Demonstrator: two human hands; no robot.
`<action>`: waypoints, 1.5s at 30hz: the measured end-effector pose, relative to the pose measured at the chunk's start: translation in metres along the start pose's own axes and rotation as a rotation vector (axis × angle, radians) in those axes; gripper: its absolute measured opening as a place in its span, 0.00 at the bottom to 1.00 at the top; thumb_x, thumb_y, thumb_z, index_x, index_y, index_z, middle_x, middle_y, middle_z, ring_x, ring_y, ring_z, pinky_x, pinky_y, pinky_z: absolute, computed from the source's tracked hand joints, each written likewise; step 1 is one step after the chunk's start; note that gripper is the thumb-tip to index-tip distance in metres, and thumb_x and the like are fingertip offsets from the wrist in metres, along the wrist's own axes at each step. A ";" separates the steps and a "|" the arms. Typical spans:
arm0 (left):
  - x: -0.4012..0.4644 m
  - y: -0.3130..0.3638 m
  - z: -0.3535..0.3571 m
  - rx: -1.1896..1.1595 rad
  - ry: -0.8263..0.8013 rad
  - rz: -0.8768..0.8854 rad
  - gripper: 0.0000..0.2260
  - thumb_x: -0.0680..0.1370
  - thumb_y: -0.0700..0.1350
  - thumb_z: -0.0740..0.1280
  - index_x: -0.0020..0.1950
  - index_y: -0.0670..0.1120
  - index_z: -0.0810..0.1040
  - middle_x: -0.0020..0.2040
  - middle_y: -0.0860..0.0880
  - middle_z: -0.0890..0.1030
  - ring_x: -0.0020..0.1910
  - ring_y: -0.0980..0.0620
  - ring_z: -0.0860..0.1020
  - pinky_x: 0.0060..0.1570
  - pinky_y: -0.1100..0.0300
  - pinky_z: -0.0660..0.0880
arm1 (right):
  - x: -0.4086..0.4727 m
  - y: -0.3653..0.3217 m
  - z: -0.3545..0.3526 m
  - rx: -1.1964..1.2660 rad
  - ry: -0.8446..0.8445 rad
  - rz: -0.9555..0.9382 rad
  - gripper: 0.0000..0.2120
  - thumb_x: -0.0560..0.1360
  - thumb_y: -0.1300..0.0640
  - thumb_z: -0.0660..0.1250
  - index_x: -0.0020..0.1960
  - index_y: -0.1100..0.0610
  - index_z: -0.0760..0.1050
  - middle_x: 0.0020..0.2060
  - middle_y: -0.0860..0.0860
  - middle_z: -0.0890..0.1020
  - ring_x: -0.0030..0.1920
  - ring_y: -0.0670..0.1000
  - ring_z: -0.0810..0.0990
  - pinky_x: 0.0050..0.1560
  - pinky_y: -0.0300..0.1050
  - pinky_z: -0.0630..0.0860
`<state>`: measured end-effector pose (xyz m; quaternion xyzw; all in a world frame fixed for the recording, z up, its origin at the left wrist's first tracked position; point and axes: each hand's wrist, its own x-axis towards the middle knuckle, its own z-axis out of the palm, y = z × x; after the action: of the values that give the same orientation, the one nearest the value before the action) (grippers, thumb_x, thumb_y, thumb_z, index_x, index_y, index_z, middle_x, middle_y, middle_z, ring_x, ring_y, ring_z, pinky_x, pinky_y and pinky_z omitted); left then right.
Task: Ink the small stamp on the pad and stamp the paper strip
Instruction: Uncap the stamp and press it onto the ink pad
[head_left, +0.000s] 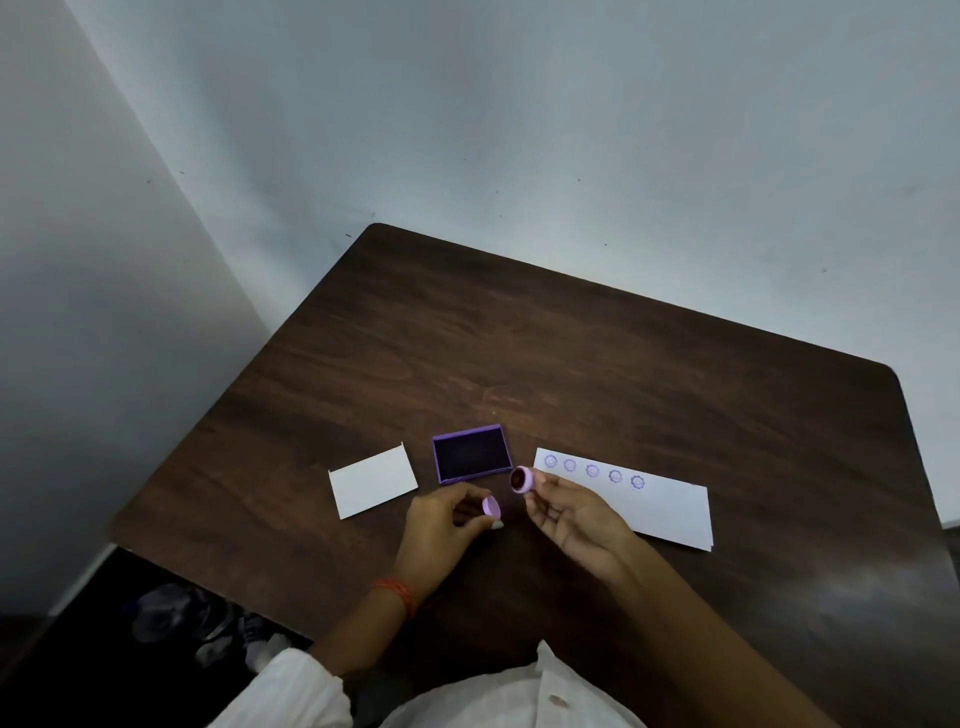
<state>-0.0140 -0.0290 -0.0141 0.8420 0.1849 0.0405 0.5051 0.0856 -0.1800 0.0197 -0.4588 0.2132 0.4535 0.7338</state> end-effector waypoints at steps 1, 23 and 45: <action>0.000 -0.001 0.001 -0.015 -0.008 -0.010 0.13 0.68 0.43 0.75 0.50 0.51 0.81 0.47 0.56 0.83 0.45 0.67 0.79 0.46 0.77 0.73 | -0.001 -0.001 0.000 0.075 -0.013 0.025 0.08 0.71 0.68 0.65 0.39 0.63 0.83 0.38 0.57 0.87 0.38 0.49 0.85 0.33 0.40 0.81; 0.000 -0.014 0.013 0.271 0.041 0.125 0.17 0.72 0.49 0.71 0.59 0.50 0.77 0.57 0.49 0.78 0.52 0.55 0.74 0.51 0.70 0.68 | -0.006 -0.008 0.008 0.241 -0.212 -0.036 0.10 0.64 0.69 0.67 0.45 0.62 0.79 0.40 0.57 0.86 0.38 0.50 0.84 0.36 0.40 0.82; 0.041 -0.038 -0.022 0.691 0.153 0.158 0.32 0.73 0.62 0.60 0.72 0.45 0.63 0.71 0.48 0.70 0.75 0.47 0.47 0.70 0.52 0.26 | 0.064 0.011 0.069 -2.058 -0.228 -0.818 0.18 0.71 0.67 0.64 0.61 0.64 0.70 0.62 0.61 0.74 0.63 0.59 0.70 0.63 0.50 0.68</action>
<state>0.0088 0.0198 -0.0410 0.9693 0.1591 0.0773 0.1708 0.1008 -0.0882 0.0018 -0.8398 -0.5005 0.1773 0.1130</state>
